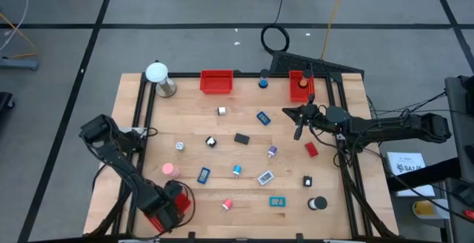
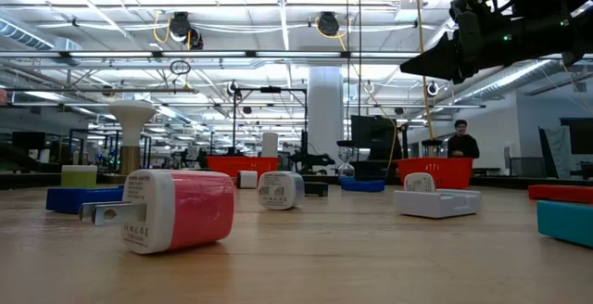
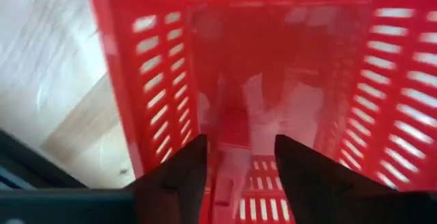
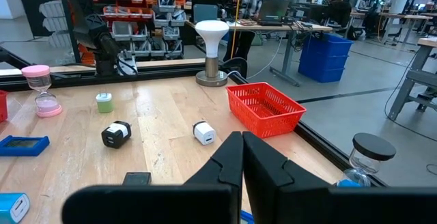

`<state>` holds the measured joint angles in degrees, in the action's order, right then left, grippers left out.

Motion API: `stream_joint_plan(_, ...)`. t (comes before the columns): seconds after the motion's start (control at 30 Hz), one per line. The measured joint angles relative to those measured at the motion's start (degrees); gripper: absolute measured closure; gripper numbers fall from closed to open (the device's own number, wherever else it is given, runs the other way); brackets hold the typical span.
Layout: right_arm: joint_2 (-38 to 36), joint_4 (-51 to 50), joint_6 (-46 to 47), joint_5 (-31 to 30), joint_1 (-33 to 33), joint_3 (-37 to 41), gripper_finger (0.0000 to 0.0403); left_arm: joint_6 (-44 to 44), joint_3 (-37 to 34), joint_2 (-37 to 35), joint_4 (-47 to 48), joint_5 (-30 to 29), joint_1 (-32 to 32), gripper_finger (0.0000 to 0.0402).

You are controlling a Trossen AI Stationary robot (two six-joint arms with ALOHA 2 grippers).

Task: Pick & Place Office items
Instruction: Put the left red timer into the bottom red basket, then put the purple charger adapter into the top left red basket

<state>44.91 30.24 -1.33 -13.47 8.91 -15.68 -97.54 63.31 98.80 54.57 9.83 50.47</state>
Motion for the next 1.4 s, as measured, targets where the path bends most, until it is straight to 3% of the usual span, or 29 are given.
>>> stream_joint_plan(0.13,0.00,0.02,-0.01,0.00,0.00,0.00,0.0399,4.12,0.00,-3.19,1.36,0.17,-1.52,0.0212)
stream_joint_plan(0.27,0.00,0.01,-0.01,0.00,0.00,0.00,0.0399,5.63,0.00,-8.73,2.45,-2.89,-1.79,0.0236)
stream_joint_plan(0.37,0.00,0.00,-0.33,0.00,0.00,0.00,0.0399,6.12,0.00,-13.19,2.45,-12.14,-1.70,0.0265)
stream_joint_plan(0.5,0.00,-0.02,-0.89,0.00,0.00,0.00,0.0399,10.23,0.00,-18.13,1.95,-31.51,-2.65,0.0315)
stream_joint_plan(0.63,0.00,-0.02,-0.87,0.00,0.00,0.00,0.0399,24.19,-0.90,-21.83,-6.74,-40.36,-7.61,0.0375)
stream_joint_plan(0.7,0.00,-0.02,-0.39,0.02,0.00,0.00,0.0399,33.75,-2.88,-23.17,-14.46,-39.81,-11.37,0.0394)
stream_joint_plan(0.9,0.00,1.54,-0.28,0.15,0.00,0.00,0.0399,62.67,-14.68,-24.77,-45.74,-30.93,-23.86,0.0399)
stream_joint_plan(1.1,0.04,1.64,-1.04,0.08,0.00,-0.59,0.0399,79.37,-29.80,-22.42,-80.18,-21.72,-34.97,0.0398)
stream_joint_plan(1.2,0.22,1.56,-0.95,0.07,-0.02,-1.14,0.0399,82.87,-33.98,-21.02,-88.17,-21.67,-39.65,0.0397)
stream_joint_plan(1.4,4.74,0.20,-0.91,0.01,0.00,-4.12,0.0399,88.97,-35.68,-19.06,-91.63,-21.44,-46.70,0.0396)
